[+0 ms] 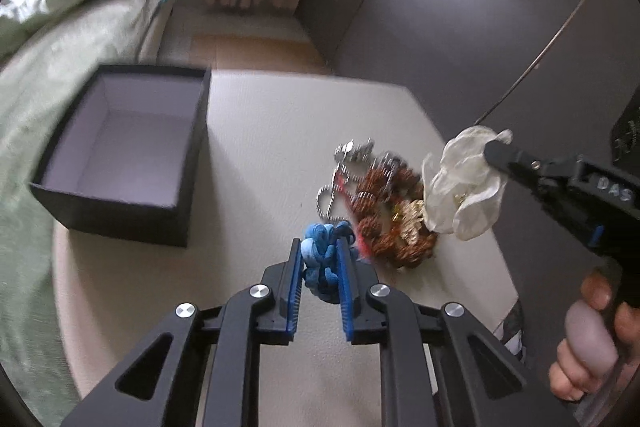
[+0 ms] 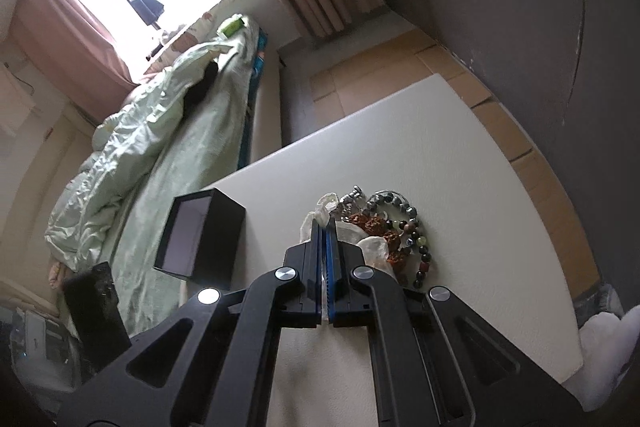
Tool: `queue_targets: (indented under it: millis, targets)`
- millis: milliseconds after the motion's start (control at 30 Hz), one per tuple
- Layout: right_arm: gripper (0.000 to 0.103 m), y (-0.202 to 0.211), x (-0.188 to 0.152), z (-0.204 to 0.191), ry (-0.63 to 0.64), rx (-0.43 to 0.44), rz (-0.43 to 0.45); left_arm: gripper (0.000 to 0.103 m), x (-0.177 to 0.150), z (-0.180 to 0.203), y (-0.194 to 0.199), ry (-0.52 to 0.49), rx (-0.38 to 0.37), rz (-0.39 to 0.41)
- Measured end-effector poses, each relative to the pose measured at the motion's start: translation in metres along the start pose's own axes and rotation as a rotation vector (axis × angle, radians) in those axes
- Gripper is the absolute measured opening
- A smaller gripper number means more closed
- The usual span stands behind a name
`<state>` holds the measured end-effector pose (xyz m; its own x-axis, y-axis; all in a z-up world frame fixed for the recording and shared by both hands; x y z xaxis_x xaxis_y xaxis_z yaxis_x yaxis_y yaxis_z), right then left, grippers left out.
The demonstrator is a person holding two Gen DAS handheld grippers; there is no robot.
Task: Organize jewelry
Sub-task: 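Carry the blue bracelet into the black box with the left gripper while the right moves the cloth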
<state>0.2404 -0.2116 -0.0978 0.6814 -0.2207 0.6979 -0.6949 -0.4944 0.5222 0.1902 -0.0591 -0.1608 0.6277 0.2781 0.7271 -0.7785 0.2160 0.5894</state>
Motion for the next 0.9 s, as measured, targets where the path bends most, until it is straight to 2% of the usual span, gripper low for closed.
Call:
queue_targets:
  millis: [300, 467, 900]
  targets:
    - [0.003, 0.026, 0.008, -0.021, -0.005, 0.107, 0.087, 0.014, 0.032, -0.003, 0.043, 0.001, 0.000, 0.133]
    - [0.003, 0.032, 0.010, -0.040, -0.004, 0.168, 0.121, 0.014, 0.049, -0.018, 0.069, 0.005, 0.018, 0.203]
    - [0.003, 0.008, 0.002, -0.088, -0.028, 0.298, 0.107, 0.014, 0.078, -0.068, 0.104, 0.076, 0.076, 0.289]
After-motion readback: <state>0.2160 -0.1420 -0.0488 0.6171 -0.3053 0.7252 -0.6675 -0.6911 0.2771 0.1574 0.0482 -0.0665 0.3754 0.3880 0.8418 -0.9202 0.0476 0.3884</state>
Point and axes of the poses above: each gripper's, at about its wrist camera, not at the fingertips, and y roughly against the way its jaws point, z to its right, x to its top, the point moved 6 cm from there along -y, roughly the way its jaws point, and after that the axes turned 15 degrees about z, right-handed, at the moved point
